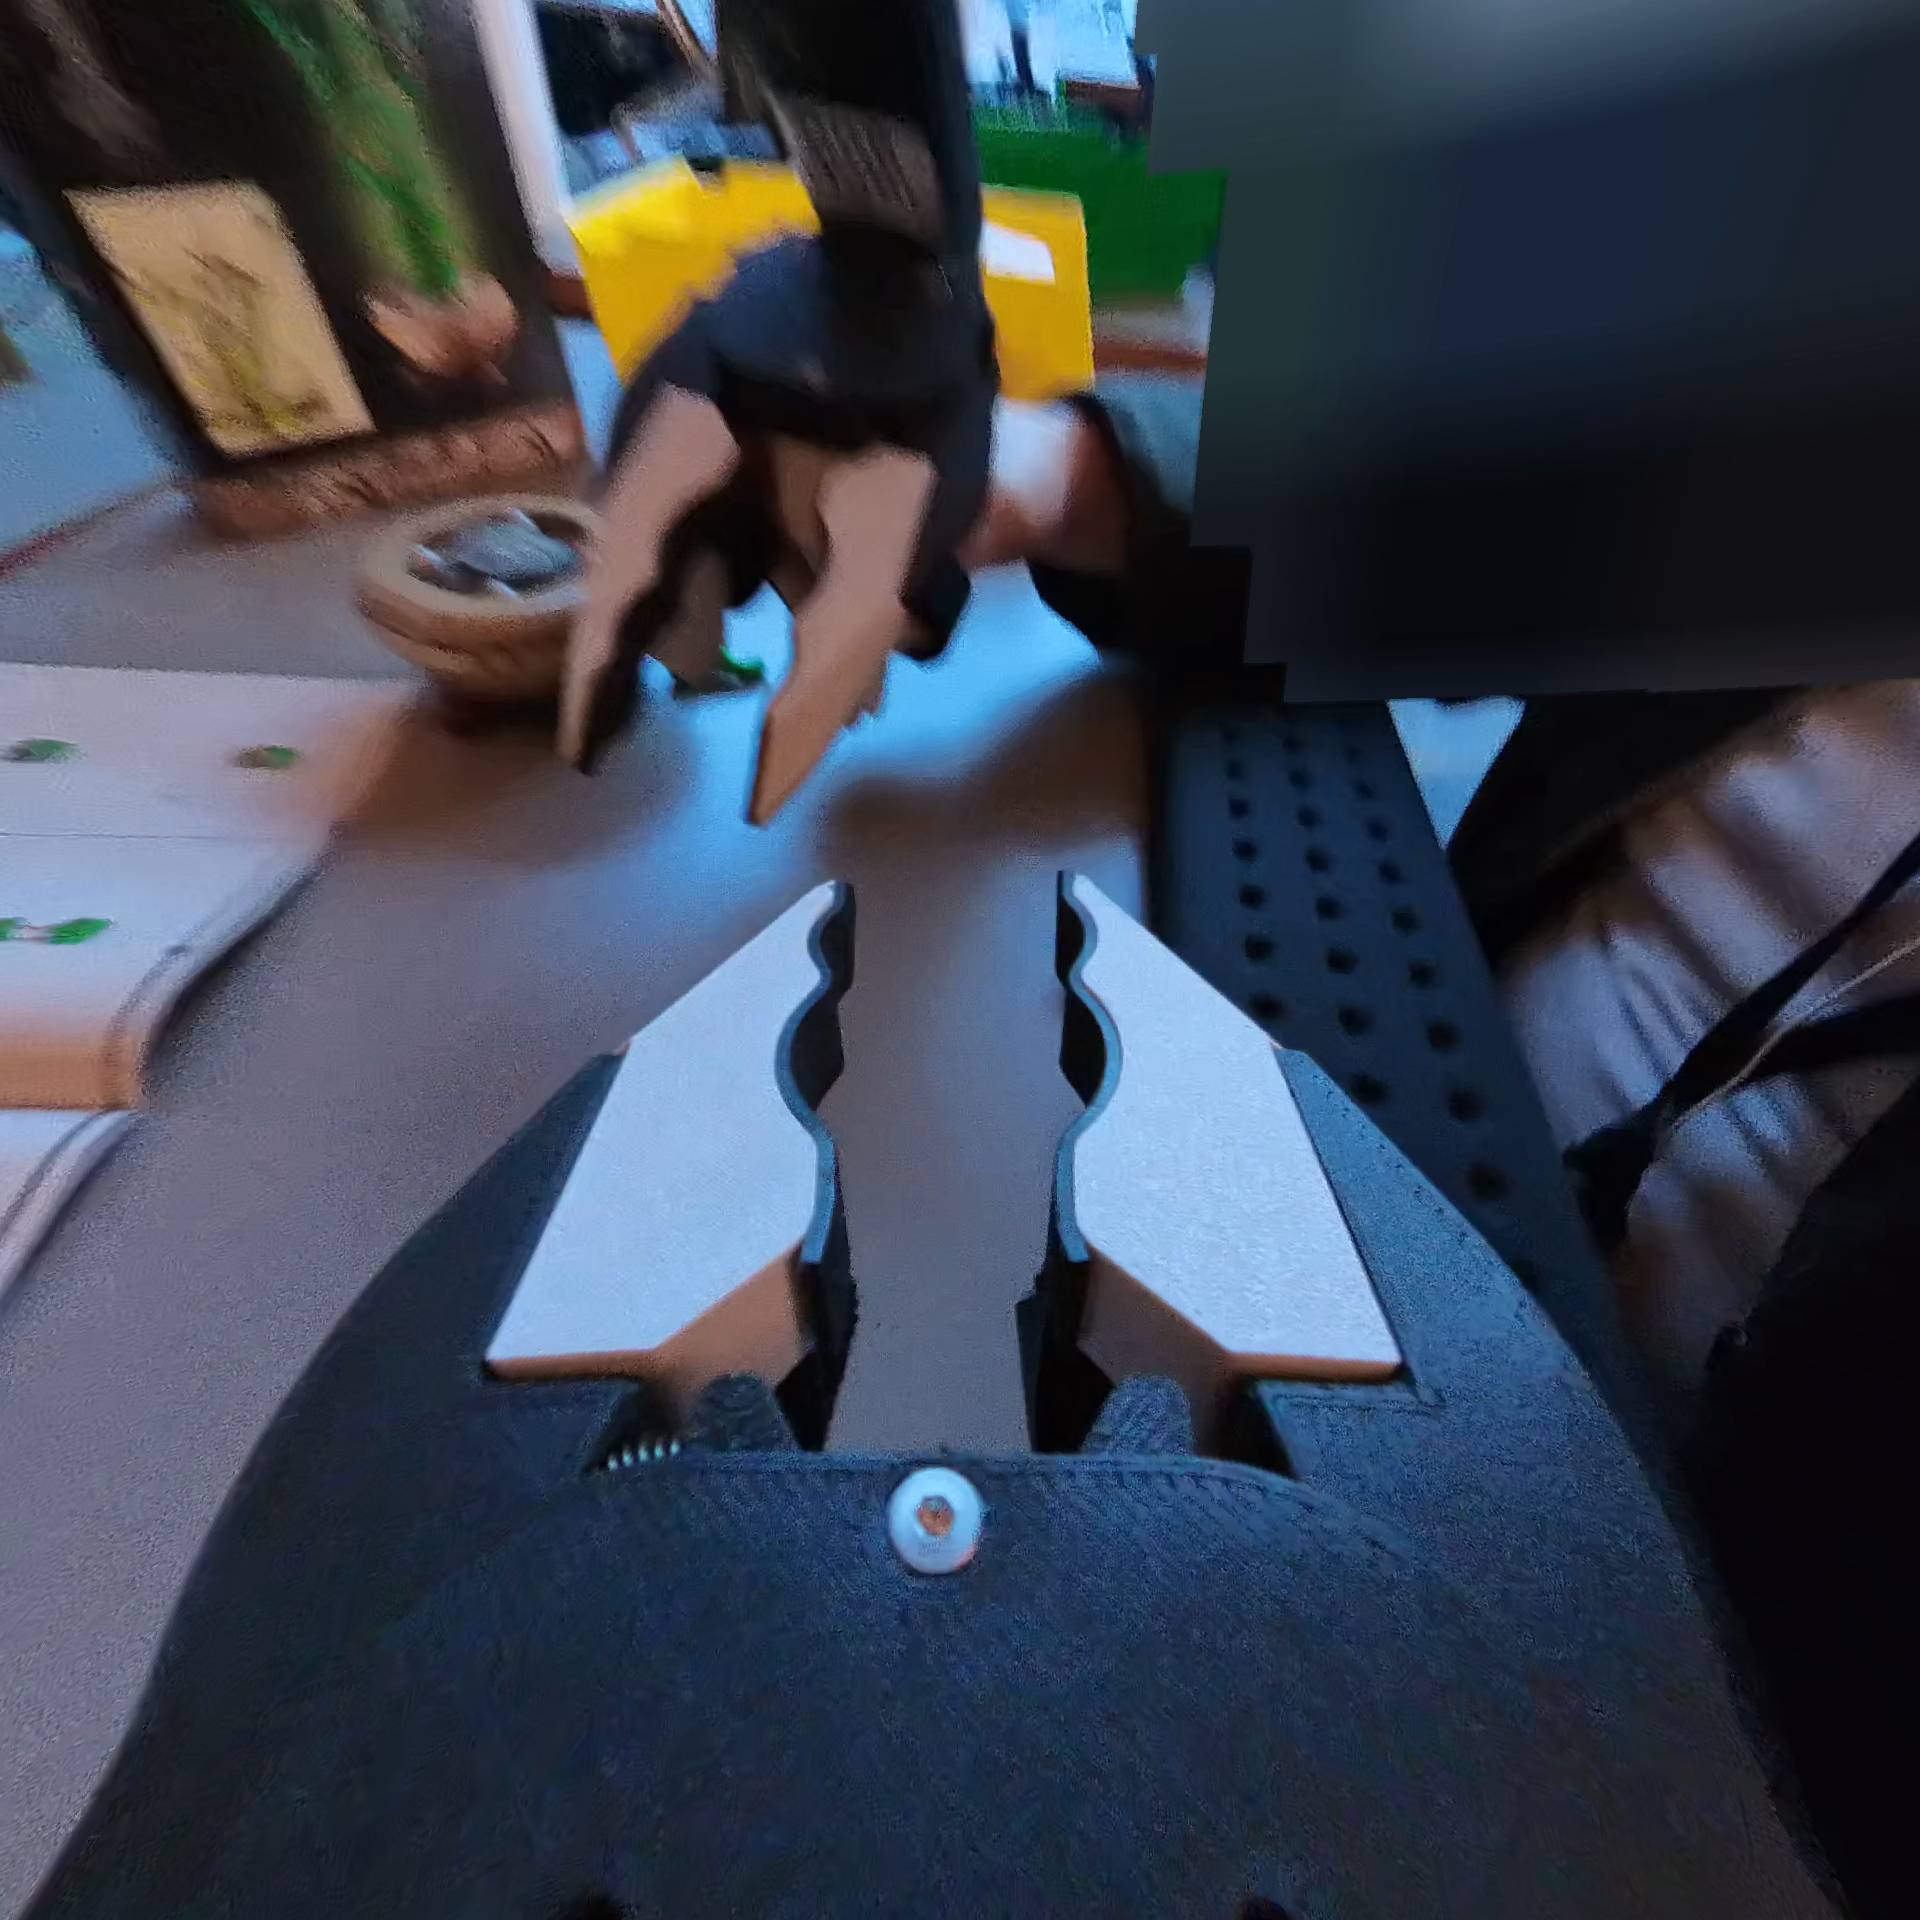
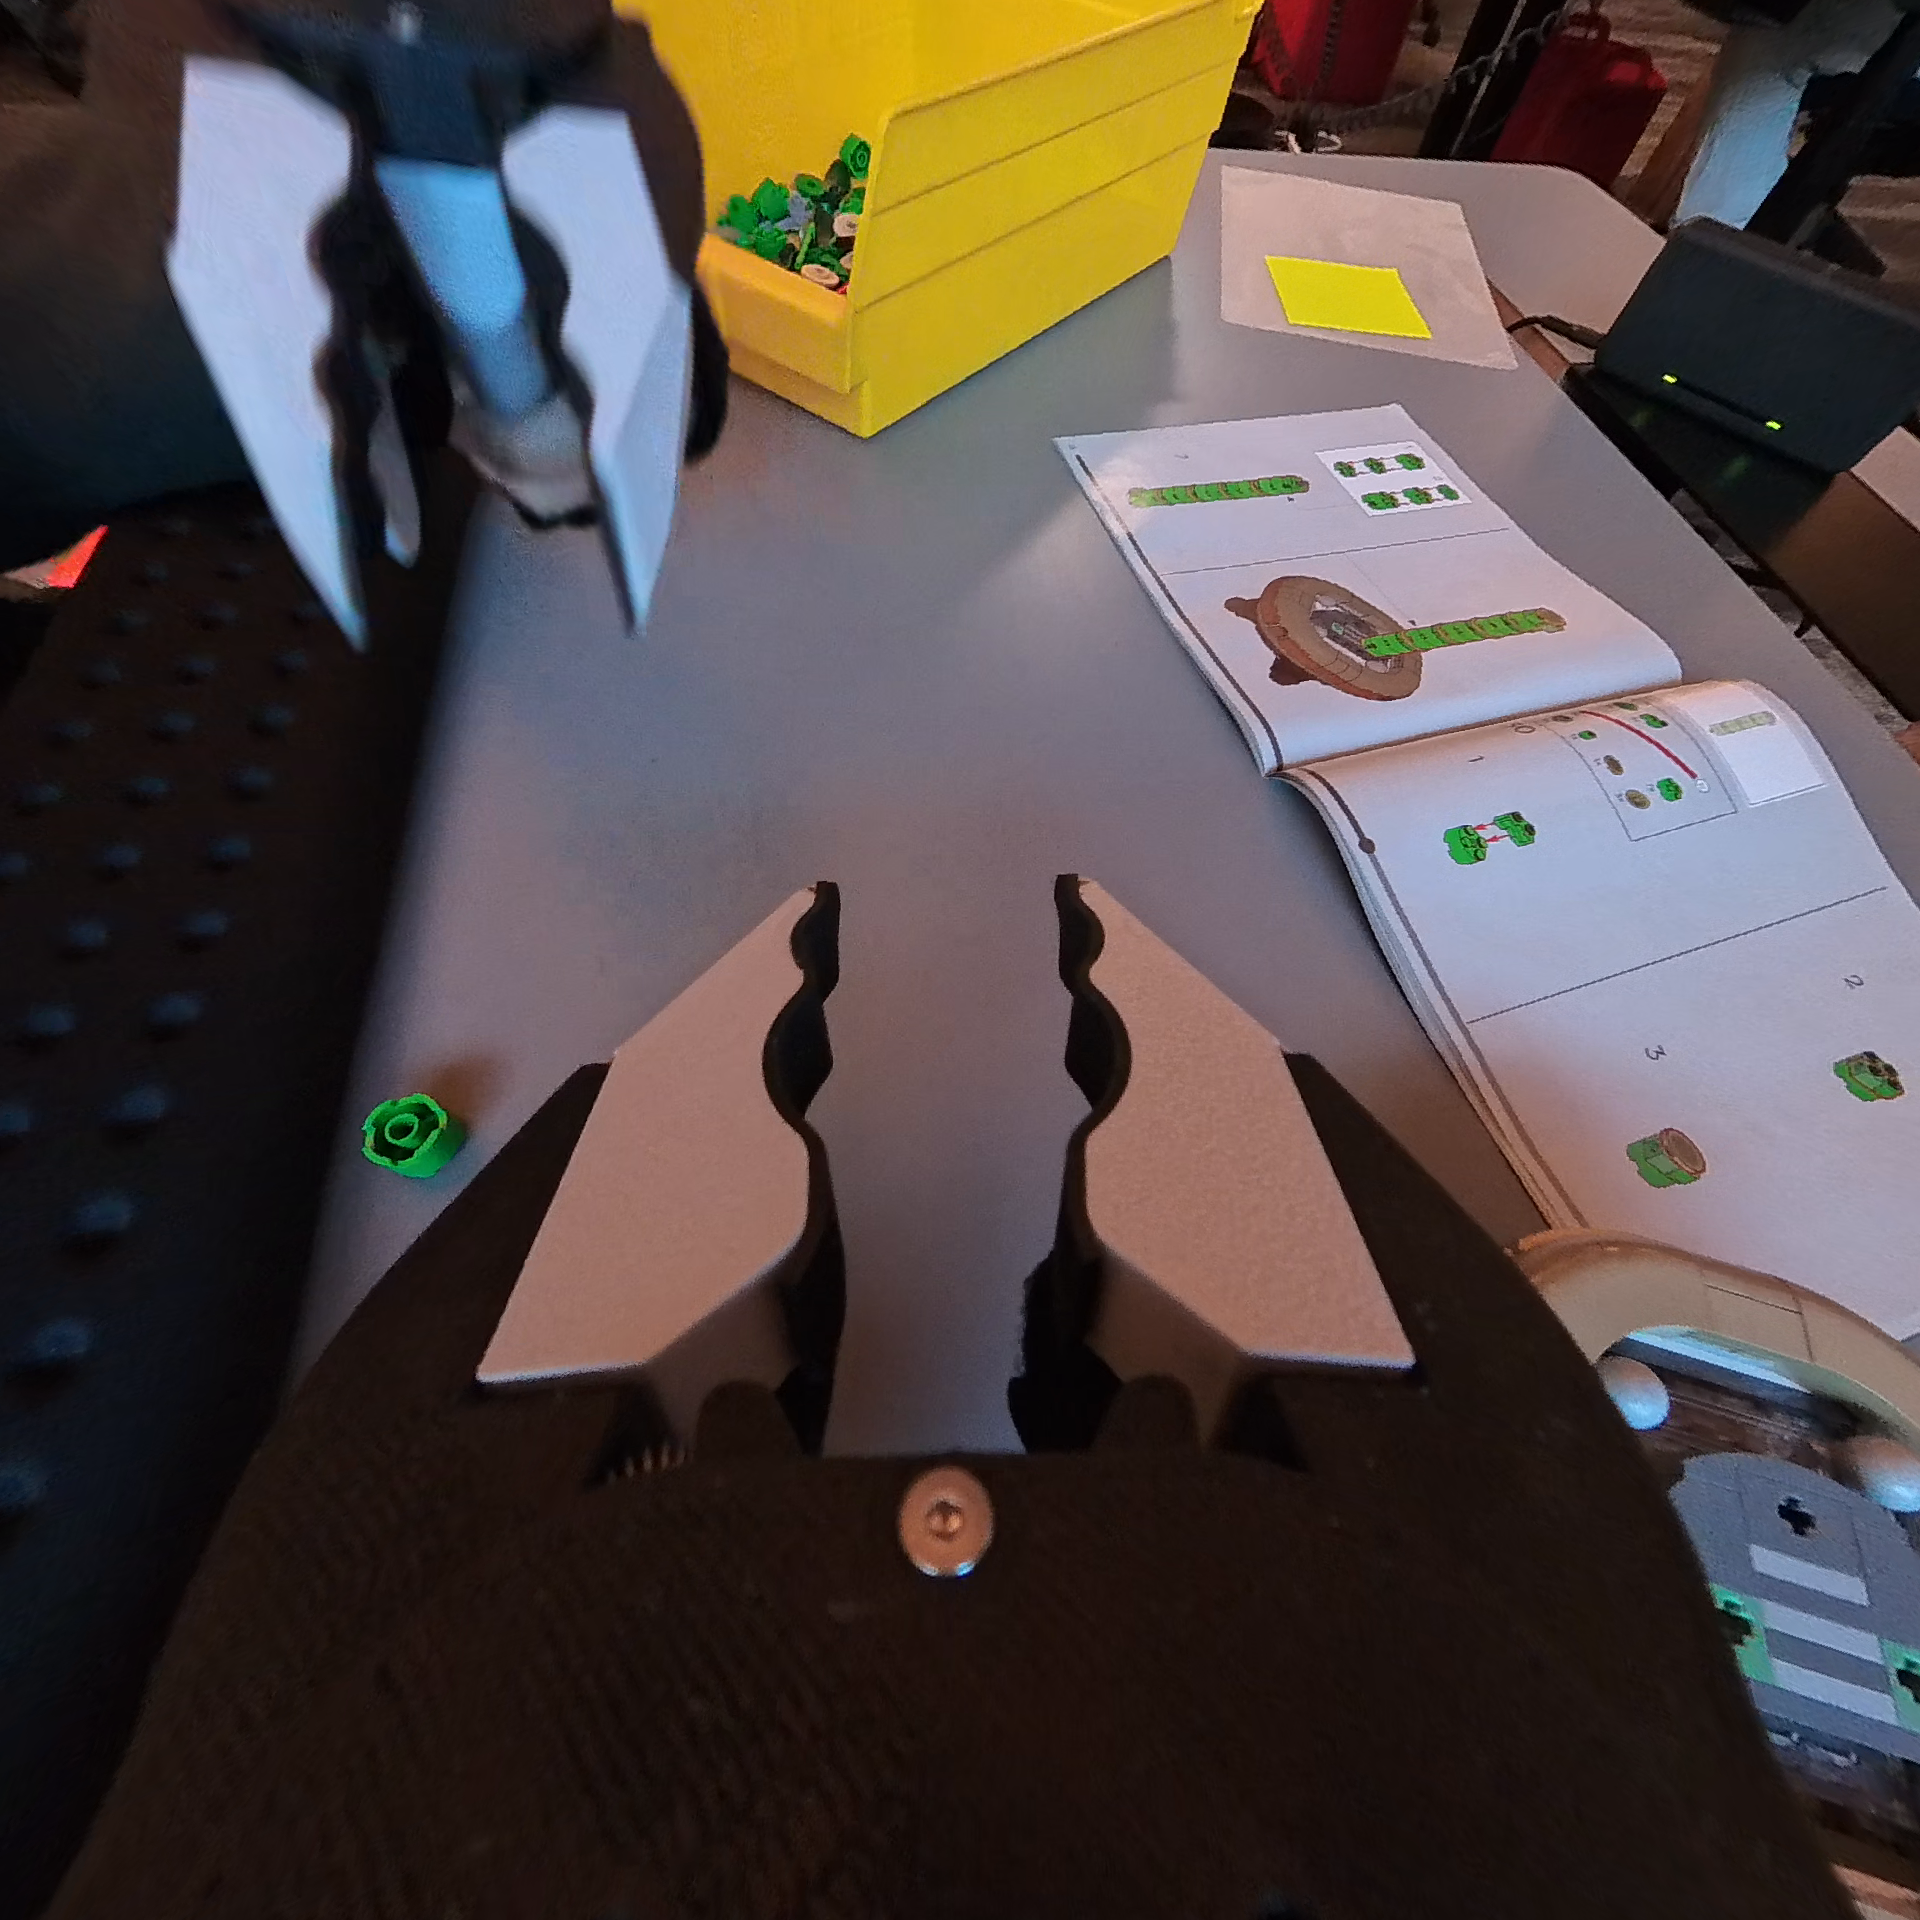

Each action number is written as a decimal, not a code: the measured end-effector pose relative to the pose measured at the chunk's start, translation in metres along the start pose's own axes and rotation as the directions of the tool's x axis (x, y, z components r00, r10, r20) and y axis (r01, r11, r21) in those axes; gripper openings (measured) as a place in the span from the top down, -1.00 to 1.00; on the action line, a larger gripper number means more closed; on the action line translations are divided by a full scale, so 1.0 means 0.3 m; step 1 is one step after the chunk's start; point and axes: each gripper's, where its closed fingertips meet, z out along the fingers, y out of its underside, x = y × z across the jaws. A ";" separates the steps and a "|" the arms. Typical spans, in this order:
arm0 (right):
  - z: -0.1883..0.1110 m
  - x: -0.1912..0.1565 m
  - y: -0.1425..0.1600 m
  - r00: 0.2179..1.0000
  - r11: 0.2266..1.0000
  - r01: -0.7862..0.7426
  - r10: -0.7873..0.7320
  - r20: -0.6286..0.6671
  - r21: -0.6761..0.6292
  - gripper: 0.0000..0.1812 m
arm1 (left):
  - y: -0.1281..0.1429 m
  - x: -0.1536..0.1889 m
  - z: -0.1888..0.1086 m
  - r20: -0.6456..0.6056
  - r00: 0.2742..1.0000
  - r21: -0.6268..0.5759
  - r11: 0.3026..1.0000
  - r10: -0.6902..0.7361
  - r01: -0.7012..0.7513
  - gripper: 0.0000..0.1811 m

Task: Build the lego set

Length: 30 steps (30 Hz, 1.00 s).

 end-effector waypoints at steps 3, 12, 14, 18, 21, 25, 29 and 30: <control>-0.001 0.004 0.001 1.000 1.000 -0.002 0.002 -0.004 0.000 0.55 | 0.075 0.049 0.080 -0.048 0.995 -0.122 0.988 0.090 -0.095 0.56; -0.001 0.016 0.004 1.000 1.000 -0.009 0.009 -0.015 -0.005 0.55 | 0.165 0.128 0.196 -0.161 0.973 -0.268 0.941 0.165 -0.205 0.63; -0.002 0.017 0.004 1.000 1.000 -0.008 0.008 -0.017 -0.004 0.55 | 0.187 0.128 0.208 -0.166 0.969 -0.305 0.924 0.185 -0.229 0.67; -0.002 0.016 0.004 1.000 1.000 -0.006 0.006 -0.017 -0.007 0.55 | 0.204 0.127 0.217 -0.172 0.959 -0.329 0.904 0.226 -0.272 0.72; -0.001 0.015 0.006 1.000 1.000 0.002 -0.002 -0.019 -0.013 0.55 | 0.206 0.130 0.228 -0.180 0.959 -0.340 0.901 0.218 -0.269 0.73; -0.002 0.015 0.008 1.000 1.000 0.005 -0.005 -0.021 -0.017 0.55 | 0.215 0.128 0.240 -0.180 0.959 -0.367 0.889 0.220 -0.273 0.84; -0.008 0.022 0.005 0.999 1.000 0.014 -0.014 -0.036 -0.016 0.55 | 0.098 0.043 0.201 -0.011 0.976 -0.239 0.947 0.217 -0.213 0.84; -0.009 0.024 0.004 0.999 1.000 0.017 -0.017 -0.040 -0.015 0.55 | 0.033 0.025 0.175 0.021 0.987 -0.143 0.977 0.162 -0.158 0.84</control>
